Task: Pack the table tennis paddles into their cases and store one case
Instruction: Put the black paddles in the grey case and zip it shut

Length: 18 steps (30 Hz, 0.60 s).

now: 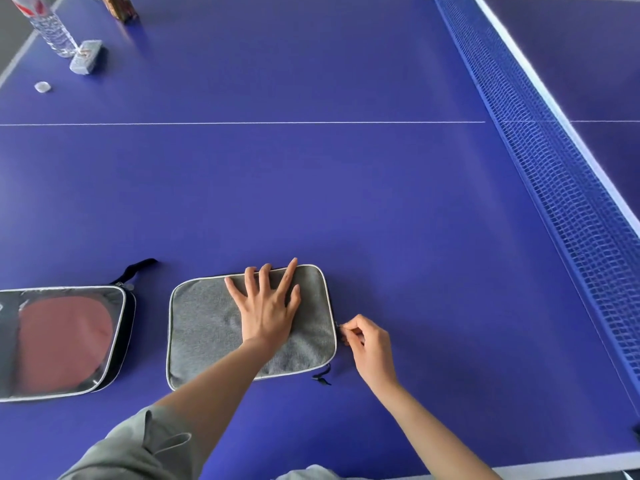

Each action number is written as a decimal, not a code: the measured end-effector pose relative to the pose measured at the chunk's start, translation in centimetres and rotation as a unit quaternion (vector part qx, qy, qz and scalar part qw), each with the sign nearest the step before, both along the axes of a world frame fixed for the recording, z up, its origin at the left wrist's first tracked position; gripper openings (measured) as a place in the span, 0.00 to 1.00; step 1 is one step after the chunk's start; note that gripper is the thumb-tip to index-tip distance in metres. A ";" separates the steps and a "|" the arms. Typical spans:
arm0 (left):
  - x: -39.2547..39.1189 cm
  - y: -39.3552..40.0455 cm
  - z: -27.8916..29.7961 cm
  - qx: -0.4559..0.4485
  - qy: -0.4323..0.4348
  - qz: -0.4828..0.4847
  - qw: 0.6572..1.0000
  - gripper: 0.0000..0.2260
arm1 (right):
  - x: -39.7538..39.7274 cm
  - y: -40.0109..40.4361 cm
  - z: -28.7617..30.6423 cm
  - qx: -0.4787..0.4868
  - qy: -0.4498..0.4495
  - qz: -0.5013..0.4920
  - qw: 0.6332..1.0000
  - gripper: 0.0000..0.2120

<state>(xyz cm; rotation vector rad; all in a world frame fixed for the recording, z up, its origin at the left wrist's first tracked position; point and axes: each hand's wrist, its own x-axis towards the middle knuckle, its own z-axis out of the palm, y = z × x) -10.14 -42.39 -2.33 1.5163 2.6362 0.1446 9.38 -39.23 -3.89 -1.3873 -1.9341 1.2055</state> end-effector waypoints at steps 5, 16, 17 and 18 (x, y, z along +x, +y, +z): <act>0.6 0.1 0.0 -0.002 0.015 0.014 1.000 0.23 | -0.6 -3.5 0.4 -0.023 -0.024 -0.047 0.998 0.08; 0.6 -0.5 0.8 -0.047 -0.004 -0.006 0.999 0.23 | -0.6 -6.3 2.4 -0.066 -0.070 -0.046 0.994 0.07; 0.4 -0.9 0.9 -0.053 -0.001 -0.013 0.999 0.23 | -0.9 -6.7 2.6 -0.068 -0.078 -0.039 0.994 0.06; 0.3 -1.3 0.9 -0.059 0.004 -0.018 0.998 0.23 | -1.3 -7.4 2.7 -0.076 -0.082 -0.035 0.993 0.06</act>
